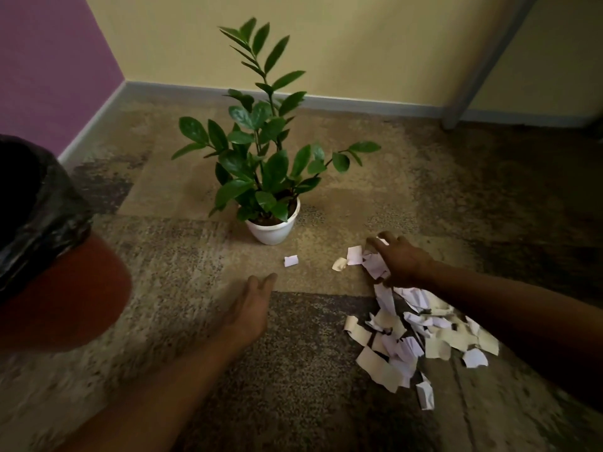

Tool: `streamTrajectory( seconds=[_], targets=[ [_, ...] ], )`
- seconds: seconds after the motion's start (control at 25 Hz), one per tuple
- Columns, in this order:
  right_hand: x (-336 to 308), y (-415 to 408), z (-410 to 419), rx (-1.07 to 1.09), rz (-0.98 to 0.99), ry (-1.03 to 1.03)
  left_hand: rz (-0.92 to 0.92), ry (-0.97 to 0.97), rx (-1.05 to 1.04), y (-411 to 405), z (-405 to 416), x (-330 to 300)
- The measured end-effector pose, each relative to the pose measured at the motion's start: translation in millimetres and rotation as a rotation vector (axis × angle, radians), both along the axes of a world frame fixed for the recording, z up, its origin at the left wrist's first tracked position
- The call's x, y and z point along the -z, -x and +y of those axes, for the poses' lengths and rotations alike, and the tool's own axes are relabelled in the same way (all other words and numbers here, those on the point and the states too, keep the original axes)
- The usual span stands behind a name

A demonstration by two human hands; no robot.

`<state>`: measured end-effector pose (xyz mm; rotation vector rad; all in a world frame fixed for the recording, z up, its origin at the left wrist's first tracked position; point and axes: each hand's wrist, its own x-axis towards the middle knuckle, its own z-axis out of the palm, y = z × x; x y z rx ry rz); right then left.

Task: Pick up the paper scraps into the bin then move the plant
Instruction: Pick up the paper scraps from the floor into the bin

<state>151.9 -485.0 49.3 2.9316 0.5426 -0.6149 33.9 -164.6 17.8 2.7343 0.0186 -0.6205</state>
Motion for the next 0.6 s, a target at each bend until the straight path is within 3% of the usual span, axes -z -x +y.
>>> streamTrajectory(
  seconds=[0.16,0.48,0.6],
  targets=[
    [16.0,-9.5,-27.7,0.138,0.051,0.028,-0.123,0.002,-0.023,-19.1,-18.4,8.9],
    [24.0,-34.4,-30.2,0.213,0.171,-0.032,-0.040,0.095,0.020,-60.0,-40.3,17.3],
    [27.6,-28.8,-12.1,0.148,0.158,-0.064,-0.036,0.128,-0.012,-62.3,-48.9,20.9]
  ],
)
